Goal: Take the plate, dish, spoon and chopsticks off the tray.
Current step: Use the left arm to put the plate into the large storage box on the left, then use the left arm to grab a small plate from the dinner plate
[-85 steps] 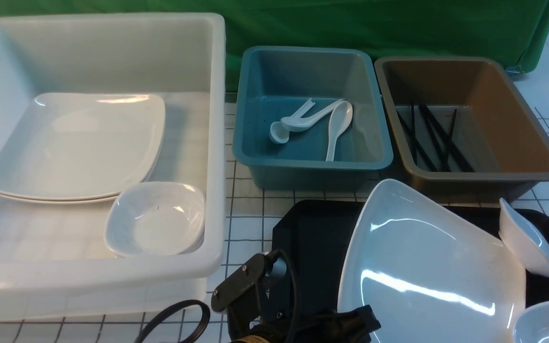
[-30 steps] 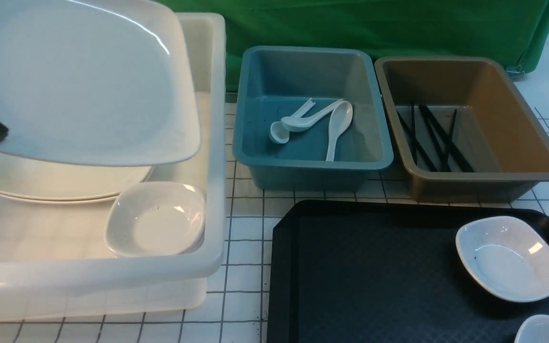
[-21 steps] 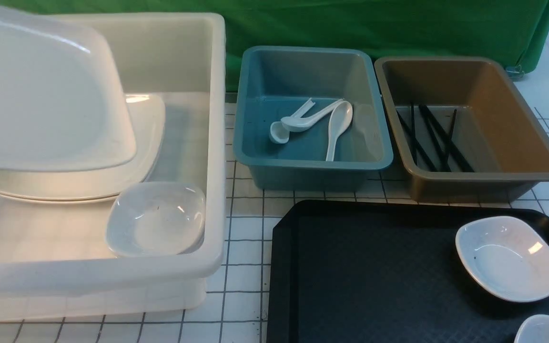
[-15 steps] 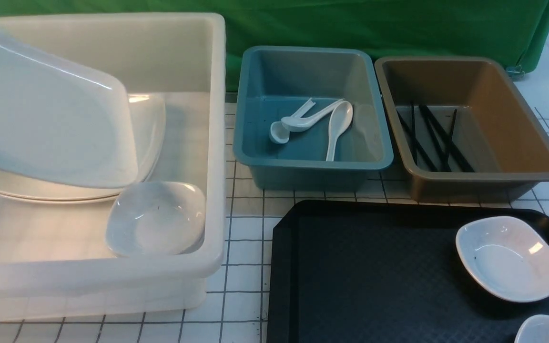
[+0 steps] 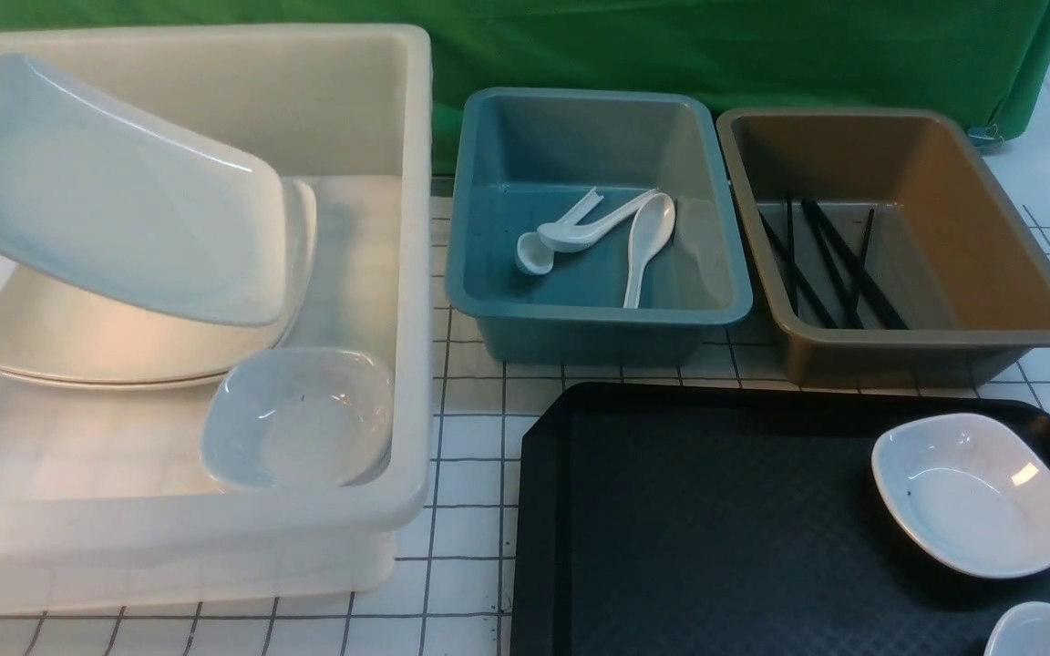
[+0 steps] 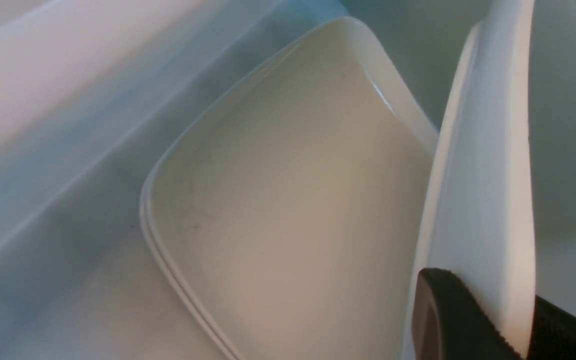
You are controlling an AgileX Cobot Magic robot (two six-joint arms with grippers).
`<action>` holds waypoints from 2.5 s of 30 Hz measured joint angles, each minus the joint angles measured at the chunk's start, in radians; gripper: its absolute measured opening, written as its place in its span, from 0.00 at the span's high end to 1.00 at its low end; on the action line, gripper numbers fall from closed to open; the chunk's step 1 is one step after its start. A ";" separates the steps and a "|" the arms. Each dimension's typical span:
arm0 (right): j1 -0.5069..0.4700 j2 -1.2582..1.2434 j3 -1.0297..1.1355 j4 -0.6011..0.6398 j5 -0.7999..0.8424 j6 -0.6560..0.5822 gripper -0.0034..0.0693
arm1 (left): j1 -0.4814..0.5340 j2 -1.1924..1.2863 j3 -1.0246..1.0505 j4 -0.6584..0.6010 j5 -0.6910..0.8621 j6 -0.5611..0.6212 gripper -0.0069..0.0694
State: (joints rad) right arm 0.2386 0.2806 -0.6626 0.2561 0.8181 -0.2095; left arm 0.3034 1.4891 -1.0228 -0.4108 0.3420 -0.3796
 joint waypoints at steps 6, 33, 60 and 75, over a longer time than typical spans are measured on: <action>0.000 0.000 0.000 0.000 0.005 0.000 0.62 | 0.002 0.080 -0.001 -0.010 -0.030 0.002 0.89; 0.000 0.000 0.000 0.000 0.006 0.000 0.62 | 0.002 0.241 -0.001 0.172 -0.096 0.100 0.47; 0.000 -0.002 -0.186 -0.160 0.189 0.013 0.94 | -0.183 -0.150 -0.177 -0.202 0.583 0.475 0.92; 0.000 -0.002 -0.189 -0.189 0.214 0.042 0.94 | -1.057 0.199 -0.262 -0.241 0.509 0.380 0.79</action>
State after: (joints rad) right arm 0.2386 0.2787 -0.8515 0.0670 1.0316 -0.1672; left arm -0.7532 1.6883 -1.2846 -0.6516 0.8514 0.0000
